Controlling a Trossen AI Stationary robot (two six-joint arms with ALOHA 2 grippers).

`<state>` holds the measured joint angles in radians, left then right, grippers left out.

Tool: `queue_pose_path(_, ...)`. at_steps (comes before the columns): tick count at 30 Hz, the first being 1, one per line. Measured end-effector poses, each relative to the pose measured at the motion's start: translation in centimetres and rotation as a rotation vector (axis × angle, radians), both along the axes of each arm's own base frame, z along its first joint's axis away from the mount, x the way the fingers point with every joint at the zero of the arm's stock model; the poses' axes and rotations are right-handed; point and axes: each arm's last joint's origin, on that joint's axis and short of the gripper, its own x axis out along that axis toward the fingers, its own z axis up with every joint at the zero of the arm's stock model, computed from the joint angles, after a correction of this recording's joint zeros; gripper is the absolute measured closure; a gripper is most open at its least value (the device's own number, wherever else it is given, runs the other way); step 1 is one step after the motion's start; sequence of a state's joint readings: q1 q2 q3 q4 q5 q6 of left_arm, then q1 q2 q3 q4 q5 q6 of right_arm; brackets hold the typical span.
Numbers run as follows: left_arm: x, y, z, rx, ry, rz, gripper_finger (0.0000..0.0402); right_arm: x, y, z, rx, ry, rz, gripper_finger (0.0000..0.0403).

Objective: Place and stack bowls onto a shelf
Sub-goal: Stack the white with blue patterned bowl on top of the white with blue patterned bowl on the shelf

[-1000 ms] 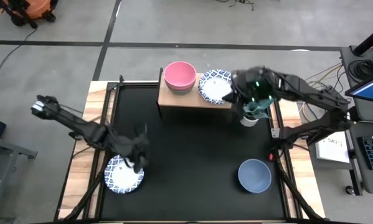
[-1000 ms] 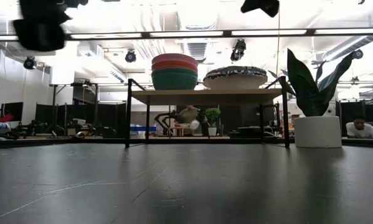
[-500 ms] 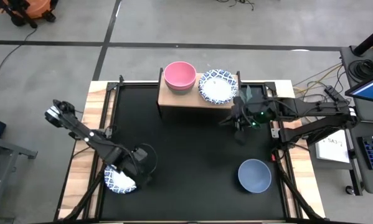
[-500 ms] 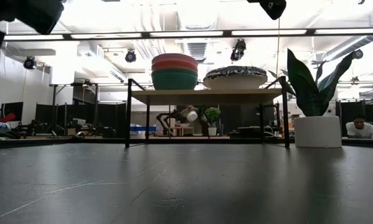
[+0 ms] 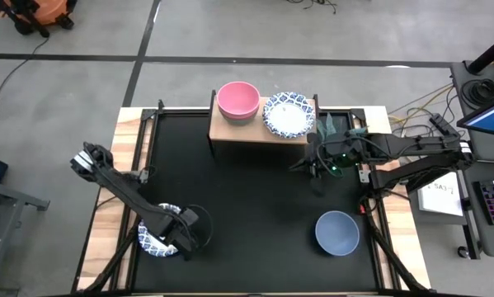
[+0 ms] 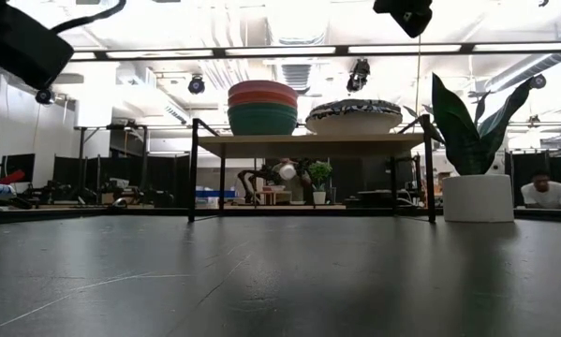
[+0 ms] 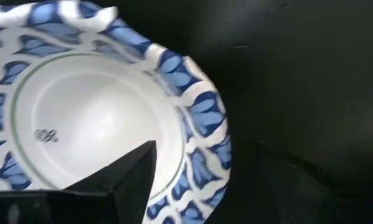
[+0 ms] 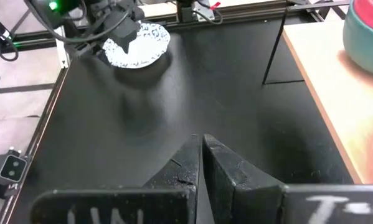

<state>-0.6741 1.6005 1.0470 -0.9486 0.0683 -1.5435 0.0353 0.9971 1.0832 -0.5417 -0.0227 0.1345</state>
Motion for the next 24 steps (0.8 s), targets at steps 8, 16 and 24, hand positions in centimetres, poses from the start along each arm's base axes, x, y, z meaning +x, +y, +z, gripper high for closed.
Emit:
queue_pose_path(8, 0.5, -0.8, -2.2, 0.044, 0.041, -0.025, 0.0168, 0.0, 0.2, -0.3, -0.004, 0.008, 0.011, 0.0394)
queue_pose_path(16, 0.5, -1.1, -2.7, 0.052, 0.051, -0.034, 0.0248, 0.5, 1.6, -2.5, -0.019, -0.015, 0.084, 0.0394)
queue_pose_path(24, 0.6, -1.2, -2.2, 0.059, 0.058, -0.089, 0.0389, 0.8, 2.6, -5.3, -0.057, -0.077, 0.150, 0.0394)
